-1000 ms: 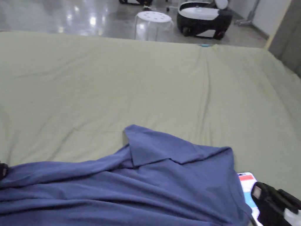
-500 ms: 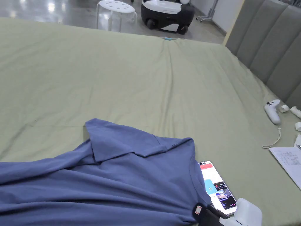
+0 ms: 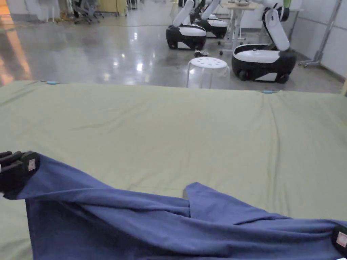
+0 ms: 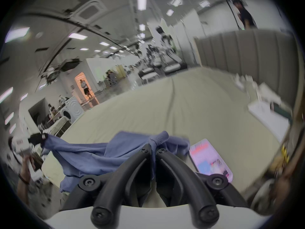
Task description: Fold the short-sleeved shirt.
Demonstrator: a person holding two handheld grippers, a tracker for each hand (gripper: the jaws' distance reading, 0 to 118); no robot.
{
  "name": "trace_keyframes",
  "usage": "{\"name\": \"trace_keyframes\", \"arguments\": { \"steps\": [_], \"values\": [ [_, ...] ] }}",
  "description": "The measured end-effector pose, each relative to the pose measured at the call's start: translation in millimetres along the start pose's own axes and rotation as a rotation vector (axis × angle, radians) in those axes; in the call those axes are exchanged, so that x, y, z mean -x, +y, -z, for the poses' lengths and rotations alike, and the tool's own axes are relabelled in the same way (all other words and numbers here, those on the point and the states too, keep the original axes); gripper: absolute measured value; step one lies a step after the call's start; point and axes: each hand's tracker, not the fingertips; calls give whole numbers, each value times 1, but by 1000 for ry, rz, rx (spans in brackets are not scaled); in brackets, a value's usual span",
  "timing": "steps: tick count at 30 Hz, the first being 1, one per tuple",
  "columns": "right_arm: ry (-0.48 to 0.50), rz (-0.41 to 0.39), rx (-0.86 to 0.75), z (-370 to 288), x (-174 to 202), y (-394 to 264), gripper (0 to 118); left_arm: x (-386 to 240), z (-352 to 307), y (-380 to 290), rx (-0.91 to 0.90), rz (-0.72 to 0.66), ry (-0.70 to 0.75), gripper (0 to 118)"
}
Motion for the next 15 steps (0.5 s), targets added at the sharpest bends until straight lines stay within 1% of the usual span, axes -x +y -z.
{"name": "trace_keyframes", "arguments": {
  "steps": [2, 3, 4, 5, 6, 7, 8, 9, 10, 11, 12, 15],
  "values": [
    [14, -58, -36, 7, 6, 29, 4, -1, -2, 23, -18, -12, -2, 6],
    [20, -101, -56, 12, 10, 44, 4, 1, -3, 32, -65, -27, -14, 5],
    [-2, -132, -88, 16, 15, 59, 4, 2, -3, 42, -69, -19, -2, 6],
    [-2, -172, -96, 21, 18, 73, 4, 4, -2, 52, -80, -29, 19, 5],
    [4, -187, -125, 25, 21, 88, 4, 1, -1, 63, -128, -47, 10, 5],
    [14, -190, -132, 31, 23, 104, 3, 4, 3, 77, -101, -41, 0, 5],
    [18, -198, -136, 37, 25, 118, 3, 4, 5, 86, -146, -66, 23, 5],
    [27, -206, -148, 41, 32, 136, 3, 7, 8, 98, -138, -68, -6, 5],
    [15, -205, -154, 48, 37, 152, 3, 10, 17, 111, -129, -66, 2, 5],
    [34, -210, -165, 55, 39, 167, 3, 10, 20, 119, -180, -64, 13, 5],
    [30, -215, -172, 62, 42, 182, 3, 10, 26, 133, -158, -54, 9, 5],
    [24, -220, -188, 86, 55, 225, 3, 8, 48, 168, -167, -29, 37, 5]
  ]
}}
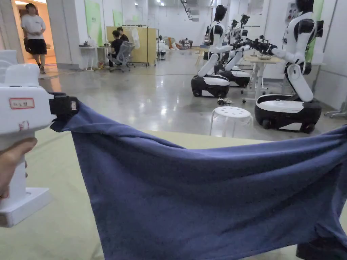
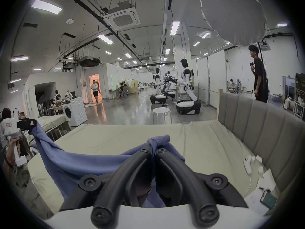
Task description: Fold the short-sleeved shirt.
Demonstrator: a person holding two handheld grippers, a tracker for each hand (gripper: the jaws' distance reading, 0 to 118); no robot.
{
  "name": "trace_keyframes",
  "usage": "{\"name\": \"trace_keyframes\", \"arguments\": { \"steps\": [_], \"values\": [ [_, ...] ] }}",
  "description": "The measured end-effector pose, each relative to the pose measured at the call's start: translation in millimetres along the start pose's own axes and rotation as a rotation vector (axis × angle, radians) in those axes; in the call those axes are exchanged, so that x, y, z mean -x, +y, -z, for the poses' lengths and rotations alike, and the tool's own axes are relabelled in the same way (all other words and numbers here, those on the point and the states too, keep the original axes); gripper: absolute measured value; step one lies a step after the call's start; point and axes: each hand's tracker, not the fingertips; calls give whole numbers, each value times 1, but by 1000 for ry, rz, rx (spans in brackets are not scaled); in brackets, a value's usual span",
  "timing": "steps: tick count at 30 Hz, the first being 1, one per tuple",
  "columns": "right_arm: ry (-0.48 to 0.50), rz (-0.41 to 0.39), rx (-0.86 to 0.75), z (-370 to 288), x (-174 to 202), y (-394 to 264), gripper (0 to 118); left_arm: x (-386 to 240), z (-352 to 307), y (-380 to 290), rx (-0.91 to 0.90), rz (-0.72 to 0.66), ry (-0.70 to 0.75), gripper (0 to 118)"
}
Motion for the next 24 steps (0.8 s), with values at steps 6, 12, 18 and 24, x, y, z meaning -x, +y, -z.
{"name": "trace_keyframes", "arguments": {
  "steps": [6, 12, 18, 24],
  "values": [
    [-31, -49, 33, 74, 8, 53, 3, -7, 60, 39, -25, -17, 25, 5],
    [-89, -84, 34, 131, 23, 86, 3, -8, 125, 56, 35, 41, 151, 5],
    [-104, -80, 43, 169, 28, 87, 3, 1, 155, 43, 47, 3, 143, 5],
    [-79, -118, 106, 188, 30, 44, 3, 15, 162, -4, 127, -9, 139, 5]
  ]
}}
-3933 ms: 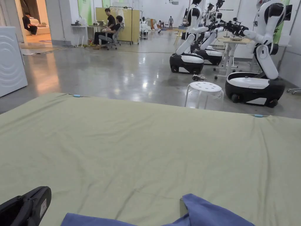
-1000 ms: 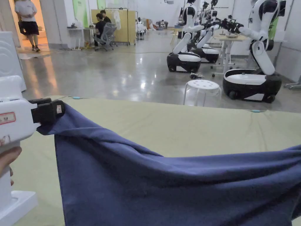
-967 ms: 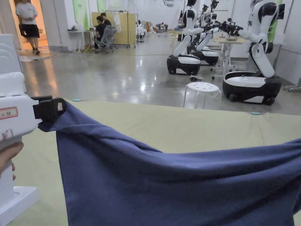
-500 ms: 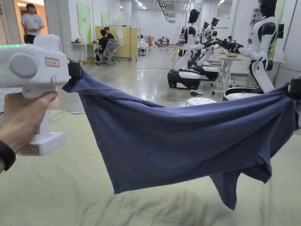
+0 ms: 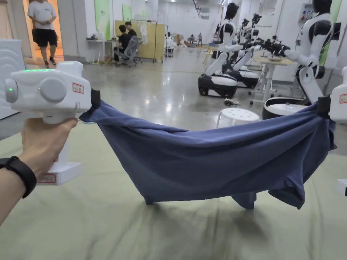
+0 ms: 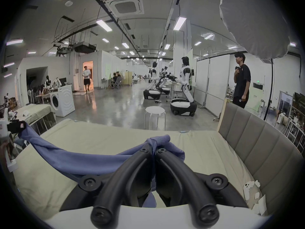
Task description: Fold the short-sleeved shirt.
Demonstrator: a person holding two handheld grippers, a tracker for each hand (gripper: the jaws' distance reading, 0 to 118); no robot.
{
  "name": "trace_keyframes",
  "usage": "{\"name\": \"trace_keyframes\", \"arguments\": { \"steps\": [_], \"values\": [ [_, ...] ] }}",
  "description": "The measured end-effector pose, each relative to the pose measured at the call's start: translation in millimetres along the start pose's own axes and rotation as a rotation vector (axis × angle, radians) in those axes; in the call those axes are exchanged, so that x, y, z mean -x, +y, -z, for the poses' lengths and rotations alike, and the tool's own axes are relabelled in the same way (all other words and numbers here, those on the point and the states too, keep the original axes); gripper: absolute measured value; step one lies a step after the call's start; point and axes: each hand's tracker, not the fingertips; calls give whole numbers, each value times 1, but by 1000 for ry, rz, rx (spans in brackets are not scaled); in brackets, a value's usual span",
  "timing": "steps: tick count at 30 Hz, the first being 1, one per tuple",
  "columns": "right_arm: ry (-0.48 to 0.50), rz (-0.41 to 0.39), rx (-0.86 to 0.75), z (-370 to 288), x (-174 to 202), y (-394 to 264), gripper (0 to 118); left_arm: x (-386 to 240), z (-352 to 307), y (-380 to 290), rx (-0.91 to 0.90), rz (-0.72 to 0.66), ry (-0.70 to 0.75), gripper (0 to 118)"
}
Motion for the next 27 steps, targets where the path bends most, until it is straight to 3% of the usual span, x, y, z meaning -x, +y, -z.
{"name": "trace_keyframes", "arguments": {
  "steps": [6, 10, 14, 17, 19, 26, 27],
  "values": [
    [38, 27, 85, -12, -3, -85, 3, 28, -32, -87, 47, -67, -77, 5],
    [91, 105, 93, -68, -10, -158, 3, 55, -82, -154, 73, -155, -144, 5],
    [112, 177, 158, -135, -14, -225, 3, 75, -137, -216, 146, -159, -146, 6],
    [103, 255, 200, -183, -18, -274, 3, 96, -173, -264, 223, -275, -233, 6],
    [52, 266, 235, -211, -15, -303, 3, 96, -197, -292, 262, -291, -214, 6],
    [42, 263, 397, -239, -19, -379, 3, 97, -229, -343, 362, -338, -174, 6],
    [45, 274, 402, -237, -21, -384, 4, 96, -227, -346, 382, -342, -172, 12]
  ]
}}
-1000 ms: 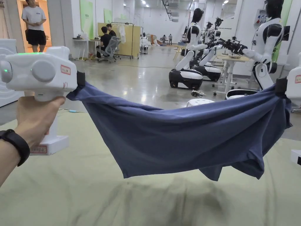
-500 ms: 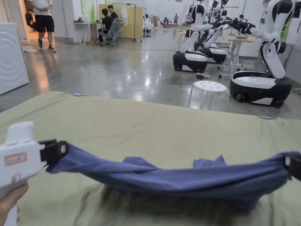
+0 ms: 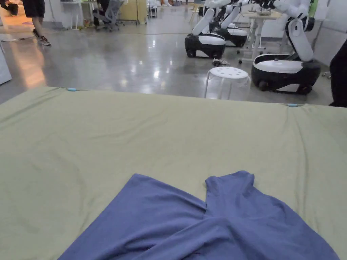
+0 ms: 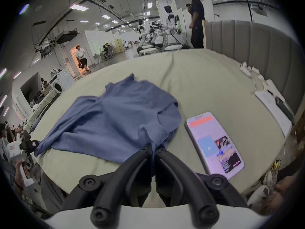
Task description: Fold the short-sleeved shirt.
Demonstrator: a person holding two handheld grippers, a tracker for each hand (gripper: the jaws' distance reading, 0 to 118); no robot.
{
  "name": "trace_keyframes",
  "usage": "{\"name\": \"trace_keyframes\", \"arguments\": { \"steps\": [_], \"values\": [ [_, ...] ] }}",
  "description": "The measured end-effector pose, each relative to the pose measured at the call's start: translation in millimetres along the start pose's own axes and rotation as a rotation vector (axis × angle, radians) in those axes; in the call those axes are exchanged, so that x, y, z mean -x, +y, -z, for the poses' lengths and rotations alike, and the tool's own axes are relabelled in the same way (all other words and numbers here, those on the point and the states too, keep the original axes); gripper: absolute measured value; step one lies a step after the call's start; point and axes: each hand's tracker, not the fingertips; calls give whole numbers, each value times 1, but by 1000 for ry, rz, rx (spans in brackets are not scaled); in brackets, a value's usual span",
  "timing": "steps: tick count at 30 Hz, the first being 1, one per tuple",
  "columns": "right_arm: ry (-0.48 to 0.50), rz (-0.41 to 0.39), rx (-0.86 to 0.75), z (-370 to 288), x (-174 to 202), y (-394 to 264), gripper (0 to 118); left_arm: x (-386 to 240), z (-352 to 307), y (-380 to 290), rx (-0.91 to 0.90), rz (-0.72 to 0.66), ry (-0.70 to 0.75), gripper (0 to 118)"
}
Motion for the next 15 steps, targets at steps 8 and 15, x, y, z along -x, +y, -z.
{"name": "trace_keyframes", "arguments": {
  "steps": [8, 15],
  "values": [
    [-47, -1, -102, -23, -22, 13, 87, -39, -48, 18, -271, 212, 79, 66],
    [132, -36, -438, -91, 7, 54, 87, -119, -100, 26, -527, 322, 6, 66]
  ]
}}
